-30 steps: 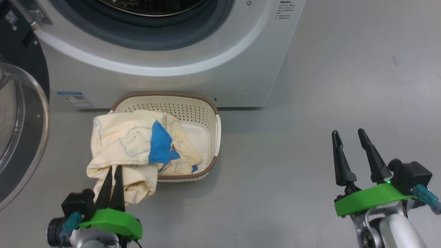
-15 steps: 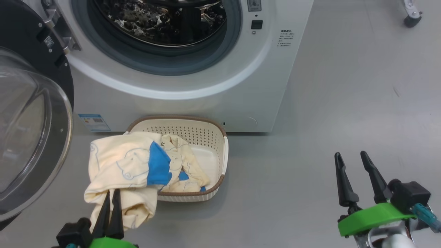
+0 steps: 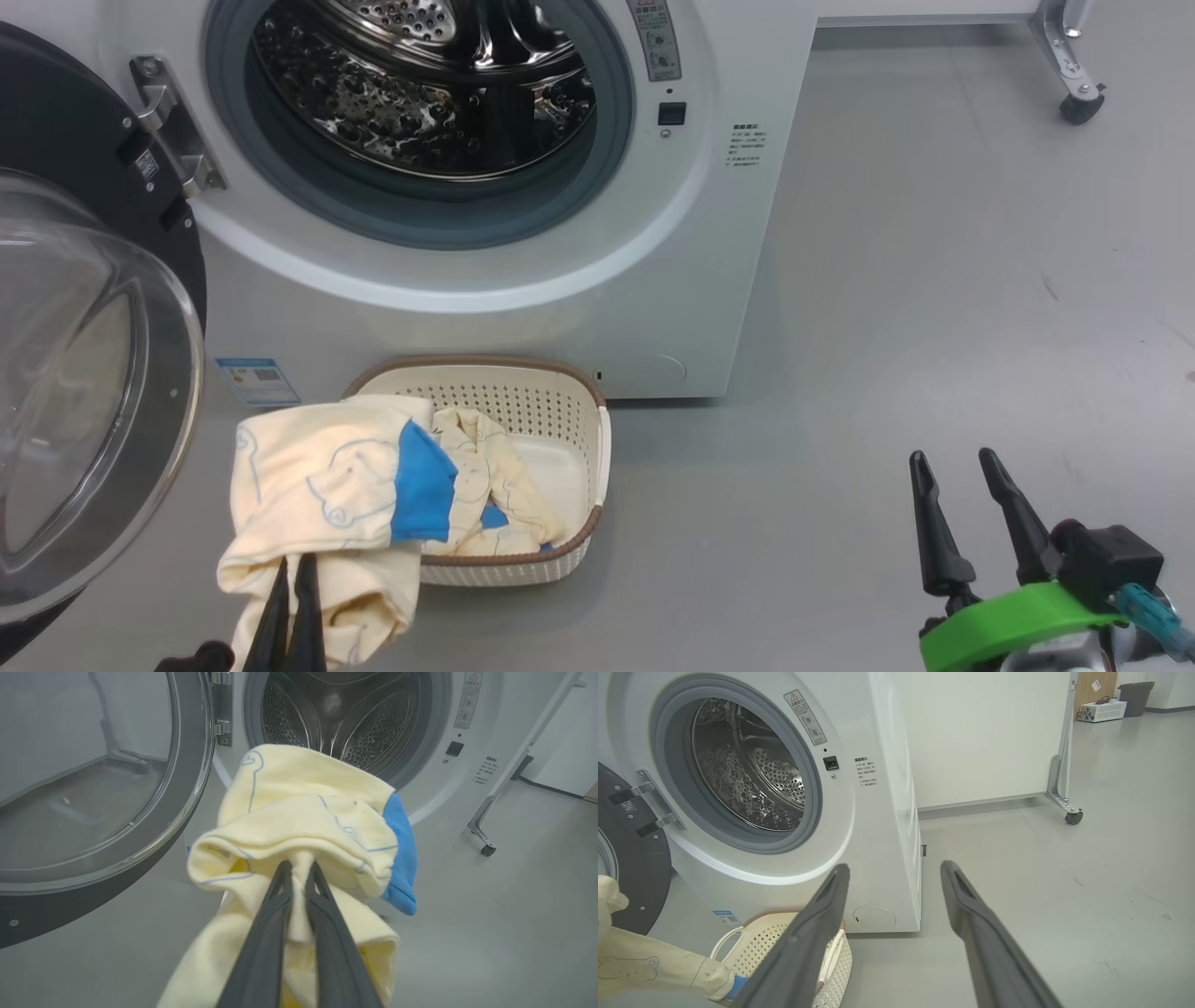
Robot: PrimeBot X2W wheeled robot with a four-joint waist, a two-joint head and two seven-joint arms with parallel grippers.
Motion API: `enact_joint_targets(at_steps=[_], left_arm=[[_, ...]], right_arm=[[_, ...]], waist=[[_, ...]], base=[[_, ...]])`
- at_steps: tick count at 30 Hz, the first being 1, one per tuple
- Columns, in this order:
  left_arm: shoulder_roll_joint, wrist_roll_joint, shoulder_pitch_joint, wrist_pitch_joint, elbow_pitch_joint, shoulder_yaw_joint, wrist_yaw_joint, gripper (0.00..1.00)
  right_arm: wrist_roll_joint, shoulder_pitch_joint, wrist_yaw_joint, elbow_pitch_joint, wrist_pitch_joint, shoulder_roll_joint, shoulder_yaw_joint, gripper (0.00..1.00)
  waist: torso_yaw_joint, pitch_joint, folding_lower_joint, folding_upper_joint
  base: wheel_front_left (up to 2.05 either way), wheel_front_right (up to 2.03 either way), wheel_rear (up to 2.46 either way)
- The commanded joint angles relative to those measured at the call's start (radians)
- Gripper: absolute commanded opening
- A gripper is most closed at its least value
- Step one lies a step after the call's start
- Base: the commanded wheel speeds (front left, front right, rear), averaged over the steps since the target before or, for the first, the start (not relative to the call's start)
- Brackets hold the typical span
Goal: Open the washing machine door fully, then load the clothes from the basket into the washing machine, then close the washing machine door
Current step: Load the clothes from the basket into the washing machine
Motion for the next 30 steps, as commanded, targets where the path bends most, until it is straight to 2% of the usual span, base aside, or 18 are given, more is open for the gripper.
enact_joint_targets(at_steps=[1,17,23,30], left_arm=[[0.0,0.009,-0.024,-0.014,-0.043,0.037,-0.002,0.0],[-0.001,0.029,-0.061,-0.014,-0.055,0.034,-0.01,0.0],[0.007,0.052,-0.13,-0.014,-0.039,0.021,-0.018,0.0],[0.05,0.074,-0.295,-0.014,0.005,-0.012,-0.026,0.0]], right_arm=[[-0.006,-0.023,0.004,-0.029,-0.01,-0.011,0.021,1.0],[0.009,-0.039,0.004,-0.034,-0.01,-0.011,0.032,1.0],[0.023,-0.06,0.004,-0.036,-0.01,-0.011,0.045,1.0],[0.053,-0.106,0.004,-0.038,-0.01,-0.011,0.06,1.0]], waist=[[-0.003,-0.002,0.0001,-0.0001],[-0.016,0.03,0.0001,-0.0001],[-0.026,0.066,0.0001,-0.0001],[-0.042,0.146,0.0001,-0.0001]], base=[[0.0,0.0,0.0],[0.0,0.0,0.0],[0.0,0.0,0.0],[0.0,0.0,0.0]])
